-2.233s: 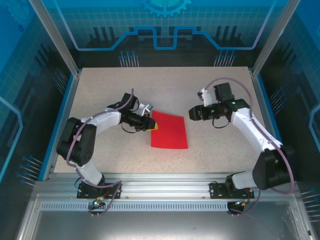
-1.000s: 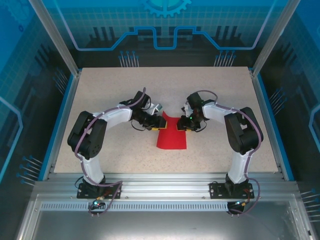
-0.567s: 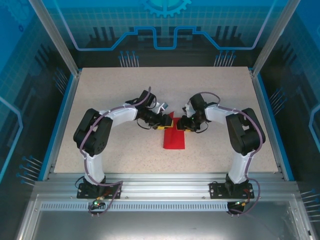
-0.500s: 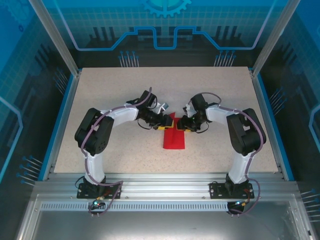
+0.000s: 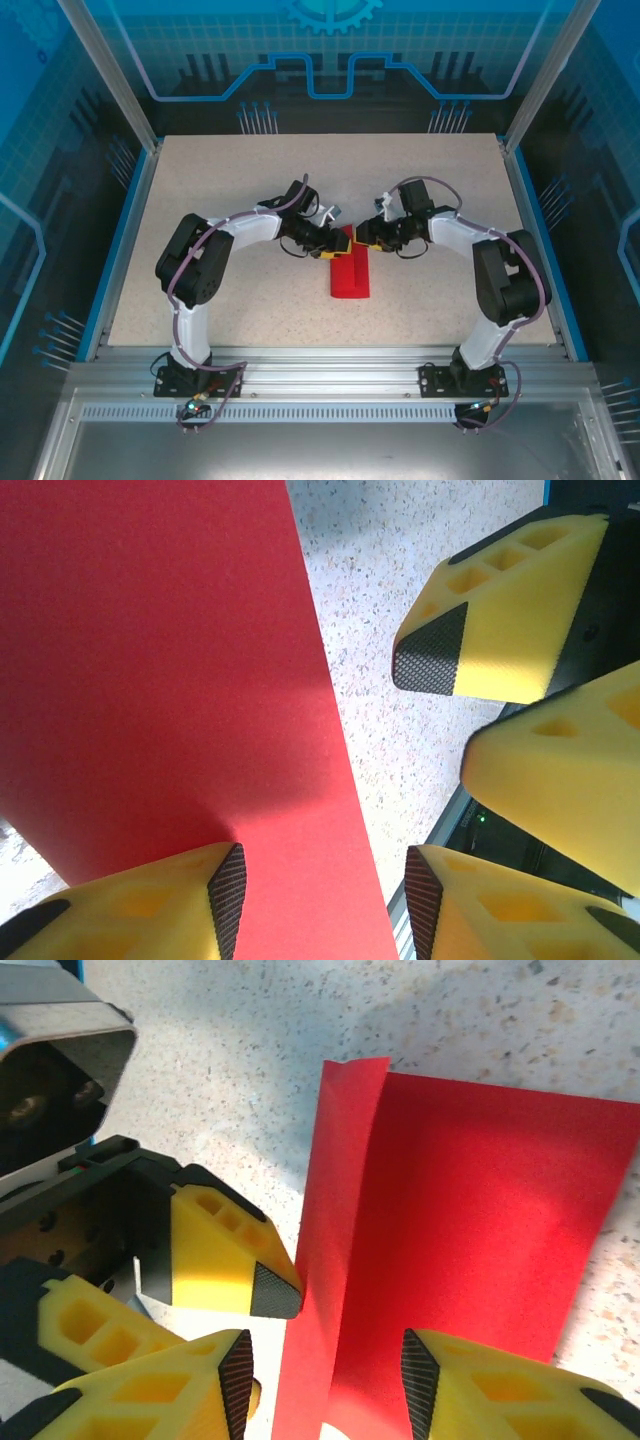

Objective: Fold a paper plane with a square sheet of paper (fold left side to right side)
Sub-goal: First fold in half a square sheet of paper at the center of the table.

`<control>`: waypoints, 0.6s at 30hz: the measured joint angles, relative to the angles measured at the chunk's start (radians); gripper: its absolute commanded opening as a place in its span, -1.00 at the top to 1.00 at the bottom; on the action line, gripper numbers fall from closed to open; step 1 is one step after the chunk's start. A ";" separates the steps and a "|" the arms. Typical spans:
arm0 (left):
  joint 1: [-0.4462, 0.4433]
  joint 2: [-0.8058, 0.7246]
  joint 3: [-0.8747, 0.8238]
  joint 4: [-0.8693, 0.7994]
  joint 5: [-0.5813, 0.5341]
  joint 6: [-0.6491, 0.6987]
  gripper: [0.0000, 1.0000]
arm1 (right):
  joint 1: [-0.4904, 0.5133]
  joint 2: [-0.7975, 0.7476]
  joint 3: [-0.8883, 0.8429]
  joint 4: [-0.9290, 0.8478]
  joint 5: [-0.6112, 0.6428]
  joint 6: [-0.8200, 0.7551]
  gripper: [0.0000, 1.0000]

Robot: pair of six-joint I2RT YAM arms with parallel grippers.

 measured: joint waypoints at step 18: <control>-0.005 0.000 0.000 0.002 -0.002 0.000 0.03 | 0.013 0.096 0.000 0.054 -0.063 0.075 0.95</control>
